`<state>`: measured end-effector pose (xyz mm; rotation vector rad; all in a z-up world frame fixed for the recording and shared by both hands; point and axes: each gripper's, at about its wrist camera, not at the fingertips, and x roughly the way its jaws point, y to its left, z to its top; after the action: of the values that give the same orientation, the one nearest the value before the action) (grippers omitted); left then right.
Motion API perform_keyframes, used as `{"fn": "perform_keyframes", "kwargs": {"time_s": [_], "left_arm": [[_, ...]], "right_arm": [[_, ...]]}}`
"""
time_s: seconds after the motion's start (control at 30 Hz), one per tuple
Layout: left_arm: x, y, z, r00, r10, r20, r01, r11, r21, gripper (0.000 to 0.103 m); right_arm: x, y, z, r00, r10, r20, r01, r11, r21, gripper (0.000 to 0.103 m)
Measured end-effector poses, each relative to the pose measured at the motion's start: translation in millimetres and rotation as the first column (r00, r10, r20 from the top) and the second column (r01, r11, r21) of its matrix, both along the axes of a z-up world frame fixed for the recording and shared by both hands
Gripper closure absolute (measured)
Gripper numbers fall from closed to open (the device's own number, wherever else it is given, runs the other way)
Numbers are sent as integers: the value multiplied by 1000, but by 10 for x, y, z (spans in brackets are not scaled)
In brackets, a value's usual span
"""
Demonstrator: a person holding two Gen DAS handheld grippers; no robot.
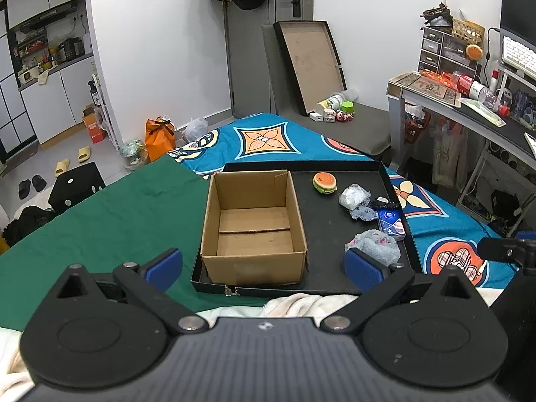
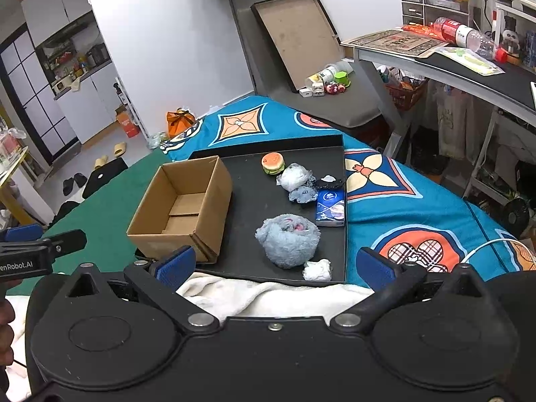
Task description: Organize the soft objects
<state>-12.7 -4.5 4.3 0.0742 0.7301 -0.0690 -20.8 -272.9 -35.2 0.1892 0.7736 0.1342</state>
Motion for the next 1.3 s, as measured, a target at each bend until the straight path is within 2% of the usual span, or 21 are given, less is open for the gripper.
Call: {"fn": "perform_keyframes", "kwargs": {"time_s": [1.3], "left_arm": [[-67, 31, -53, 1000, 10, -7, -10, 1000, 1, 1]], "right_arm": [[-55, 46, -37, 1000, 30, 7, -30, 1000, -8, 0]]}}
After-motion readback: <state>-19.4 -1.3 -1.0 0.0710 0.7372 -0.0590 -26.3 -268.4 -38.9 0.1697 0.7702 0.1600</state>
